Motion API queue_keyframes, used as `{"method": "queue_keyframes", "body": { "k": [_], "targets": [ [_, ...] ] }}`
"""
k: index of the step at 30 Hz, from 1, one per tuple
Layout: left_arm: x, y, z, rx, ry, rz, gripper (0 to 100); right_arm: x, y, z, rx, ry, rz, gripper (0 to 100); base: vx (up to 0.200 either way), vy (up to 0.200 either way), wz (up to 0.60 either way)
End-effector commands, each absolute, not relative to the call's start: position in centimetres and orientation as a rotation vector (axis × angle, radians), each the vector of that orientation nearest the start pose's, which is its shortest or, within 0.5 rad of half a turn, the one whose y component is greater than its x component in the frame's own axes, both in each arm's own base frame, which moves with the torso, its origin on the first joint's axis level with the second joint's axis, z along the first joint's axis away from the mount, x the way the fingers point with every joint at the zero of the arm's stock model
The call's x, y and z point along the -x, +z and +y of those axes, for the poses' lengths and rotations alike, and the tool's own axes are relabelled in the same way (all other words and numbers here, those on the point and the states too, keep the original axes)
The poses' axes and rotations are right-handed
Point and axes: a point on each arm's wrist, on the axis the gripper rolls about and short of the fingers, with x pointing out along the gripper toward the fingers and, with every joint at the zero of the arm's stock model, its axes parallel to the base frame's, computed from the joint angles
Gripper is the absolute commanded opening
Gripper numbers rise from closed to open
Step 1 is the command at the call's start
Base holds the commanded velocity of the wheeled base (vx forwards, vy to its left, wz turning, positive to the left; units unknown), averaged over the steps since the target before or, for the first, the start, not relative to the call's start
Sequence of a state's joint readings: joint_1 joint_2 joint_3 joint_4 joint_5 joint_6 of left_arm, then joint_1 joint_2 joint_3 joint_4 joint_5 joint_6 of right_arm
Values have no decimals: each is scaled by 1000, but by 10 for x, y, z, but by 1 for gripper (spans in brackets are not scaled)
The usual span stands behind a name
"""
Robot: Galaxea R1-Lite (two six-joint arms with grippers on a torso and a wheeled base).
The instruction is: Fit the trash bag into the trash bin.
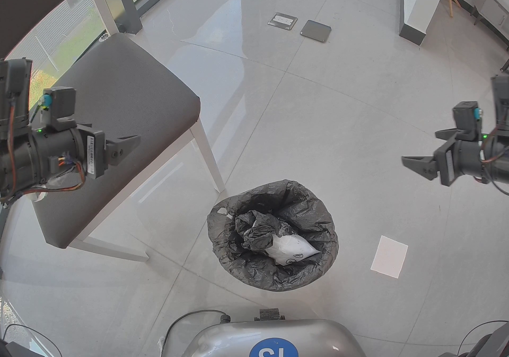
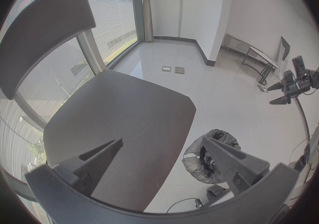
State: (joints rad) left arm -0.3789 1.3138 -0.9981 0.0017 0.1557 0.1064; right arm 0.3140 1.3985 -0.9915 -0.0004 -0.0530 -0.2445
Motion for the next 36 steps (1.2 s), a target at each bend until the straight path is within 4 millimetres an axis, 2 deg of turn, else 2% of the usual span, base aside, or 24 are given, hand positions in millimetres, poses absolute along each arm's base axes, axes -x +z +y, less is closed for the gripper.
{"method": "queue_keyframes", "body": {
  "k": [1, 5, 8, 10, 11, 12, 15, 17, 21, 23, 27, 31, 36],
  "targets": [
    [-131, 297, -48, -119, -199, 181, 100, -114, 296, 29, 243, 118, 226, 100, 0, 0, 0],
    [-75, 301, -24, -124, -117, 128, 100, -35, 299, 3, 200, 10, 114, 100, 0, 0, 0],
    [-27, 296, -3, -123, -66, 100, 100, 28, 288, -12, 179, -50, 33, 100, 0, 0, 0],
    [9, 287, 11, -112, -47, 66, 100, 69, 270, -20, 174, -64, -3, 100, 0, 0, 0],
    [12, 287, 12, -111, -47, 64, 100, 72, 268, -21, 174, -64, -6, 100, 0, 0, 0],
    [38, 275, 22, -116, -24, 57, 100, 99, 249, -26, 170, -67, -29, 100, 0, 0, 0],
    [85, 250, 32, -149, 58, 58, 100, 134, 220, -33, 161, -71, -58, 100, 0, 0, 0],
    [112, 234, 30, -165, 131, 82, 100, 147, 210, -35, 157, -79, -64, 100, 0, 0, 0],
    [147, 209, 21, -164, 225, 105, 100, 163, 200, -34, 156, -102, -53, 100, 0, 0, 0],
    [154, 203, 19, -143, 239, 112, 100, 164, 196, -34, 136, -97, -38, 100, 0, 0, 0],
    [157, 205, 19, -109, 243, 99, 100, 157, 192, -33, -1, -98, -16, 100, 0, 0, 0],
    [161, 201, 20, -114, 242, 145, 100, 157, 190, -33, -17, -101, 4, 100, 0, 0, 0],
    [192, 188, 21, -139, 238, 294, 100, 160, 186, -33, -1, -112, 47, 100, 0, 0, 0]
  ]
}}
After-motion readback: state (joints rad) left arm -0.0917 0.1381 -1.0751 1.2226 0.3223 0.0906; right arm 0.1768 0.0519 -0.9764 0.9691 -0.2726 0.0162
